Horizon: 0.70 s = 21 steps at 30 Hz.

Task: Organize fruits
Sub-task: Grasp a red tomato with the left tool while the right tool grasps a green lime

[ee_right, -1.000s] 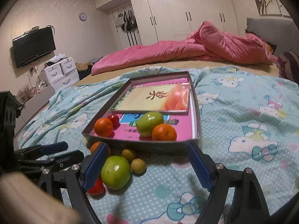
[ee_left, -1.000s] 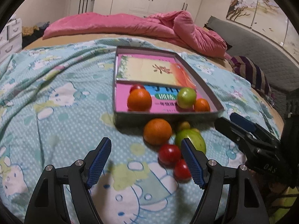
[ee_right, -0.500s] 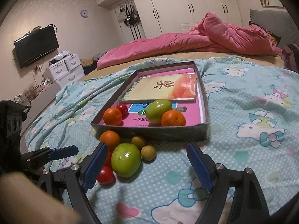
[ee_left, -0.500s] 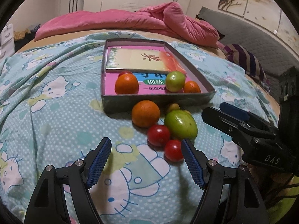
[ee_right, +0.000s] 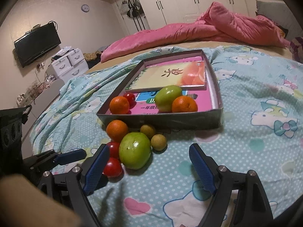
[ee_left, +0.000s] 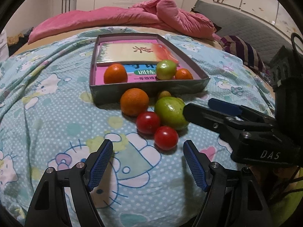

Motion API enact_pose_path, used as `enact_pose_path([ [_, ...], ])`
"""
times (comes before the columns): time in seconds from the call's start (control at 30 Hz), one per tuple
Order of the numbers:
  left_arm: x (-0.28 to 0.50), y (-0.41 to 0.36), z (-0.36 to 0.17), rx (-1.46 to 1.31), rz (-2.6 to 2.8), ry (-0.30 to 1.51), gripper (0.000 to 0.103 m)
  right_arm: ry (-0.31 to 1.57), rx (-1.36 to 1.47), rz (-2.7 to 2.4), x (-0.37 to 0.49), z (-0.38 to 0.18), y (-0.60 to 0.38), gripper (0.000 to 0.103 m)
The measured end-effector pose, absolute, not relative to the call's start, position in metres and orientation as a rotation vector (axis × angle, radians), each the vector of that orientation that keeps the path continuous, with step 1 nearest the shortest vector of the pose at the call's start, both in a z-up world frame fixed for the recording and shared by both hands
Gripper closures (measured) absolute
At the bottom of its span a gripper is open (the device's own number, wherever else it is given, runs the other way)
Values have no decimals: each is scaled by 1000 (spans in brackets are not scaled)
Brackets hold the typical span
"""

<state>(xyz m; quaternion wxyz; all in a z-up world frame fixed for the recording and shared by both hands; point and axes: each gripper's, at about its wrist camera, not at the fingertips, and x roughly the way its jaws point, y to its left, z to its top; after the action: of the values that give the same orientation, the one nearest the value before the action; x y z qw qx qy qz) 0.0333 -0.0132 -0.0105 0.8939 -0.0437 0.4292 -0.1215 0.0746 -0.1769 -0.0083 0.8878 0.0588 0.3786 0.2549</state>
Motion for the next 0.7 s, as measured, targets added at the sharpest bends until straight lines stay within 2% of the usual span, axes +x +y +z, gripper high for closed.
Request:
enact_pose_path([
  [0.07,34,-14,-12,-97,-261,896,25,805,115,539,75,-11,-174,21],
  [0.23,36,-18,-14,-96,-276,898,31,842,84,546,76,-17,-168,42],
  [0.3,36,-18,-14,-94,-274,895,31,845,78,551,75,-17,-167,45],
  [0.4,37,-18,-14,-94,-277,890,40,840,70,556,74,-16,-166,49],
  [0.53,39,-18,-15,-96,-285,895,45,841,65,573,73,-16,-163,56],
  [0.7,42,-22,-17,-95,-299,898,54,851,75,588,75,-18,-161,59],
])
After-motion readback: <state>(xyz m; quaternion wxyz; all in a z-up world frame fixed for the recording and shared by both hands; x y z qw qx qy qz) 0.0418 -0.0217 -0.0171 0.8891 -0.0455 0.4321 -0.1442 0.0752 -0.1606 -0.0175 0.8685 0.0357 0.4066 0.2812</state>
